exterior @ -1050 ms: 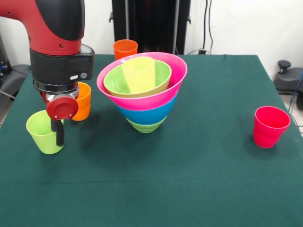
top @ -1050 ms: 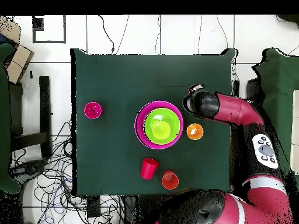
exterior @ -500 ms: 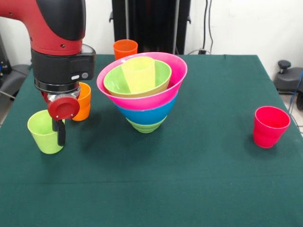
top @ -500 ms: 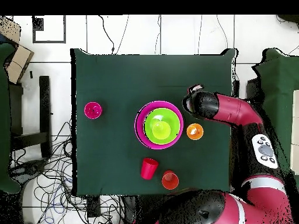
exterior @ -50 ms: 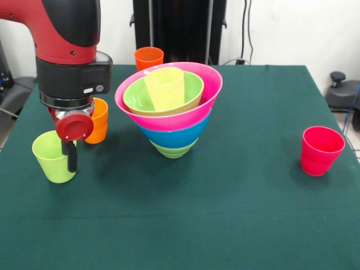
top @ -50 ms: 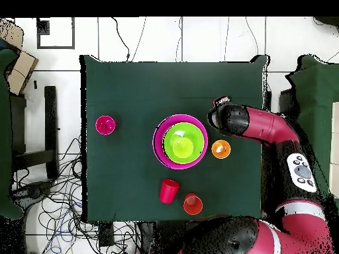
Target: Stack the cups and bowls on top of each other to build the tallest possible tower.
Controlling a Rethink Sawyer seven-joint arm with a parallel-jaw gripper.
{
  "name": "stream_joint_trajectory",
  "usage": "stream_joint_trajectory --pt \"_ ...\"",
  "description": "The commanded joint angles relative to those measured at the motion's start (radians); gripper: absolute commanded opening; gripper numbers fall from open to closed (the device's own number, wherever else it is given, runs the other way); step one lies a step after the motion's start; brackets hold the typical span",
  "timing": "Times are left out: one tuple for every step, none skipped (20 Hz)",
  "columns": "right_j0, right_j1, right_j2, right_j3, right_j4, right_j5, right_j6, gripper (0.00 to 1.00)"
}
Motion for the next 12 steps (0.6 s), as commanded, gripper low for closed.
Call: stream_joint_trajectory --pt "-0.018 0.036 0.083 0.070 -0.081 0.067 -0.226 1.00" --pt "-0.018 0.035 0.084 0.070 -0.080 0.072 -0.228 1.00" --pt "-0.019 0.033 0.085 0.072 -0.080 0.072 -0.228 1.00" --pt "-0.020 0.031 0.086 0.074 -0.080 0.072 -0.227 1.00" --pt "-0.021 0.030 0.087 0.075 -0.080 0.072 -0.227 1.00" --pt "-0.022 0.032 0.087 0.074 -0.081 0.071 -0.227 1.00" --pt "-0.022 0.032 0.088 0.074 -0.081 0.069 -0.226 1.00" --pt "-0.022 0.033 0.088 0.074 -0.082 0.067 -0.225 1.00" --pt "-0.023 0.033 0.088 0.074 -0.082 0.065 -0.224 1.00" --pt "-0.023 0.033 0.088 0.076 -0.083 0.063 -0.222 1.00" --pt "-0.022 0.032 0.088 0.078 -0.084 0.060 -0.220 1.00" --pt "-0.022 0.032 0.087 0.080 -0.084 0.058 -0.218 1.00"
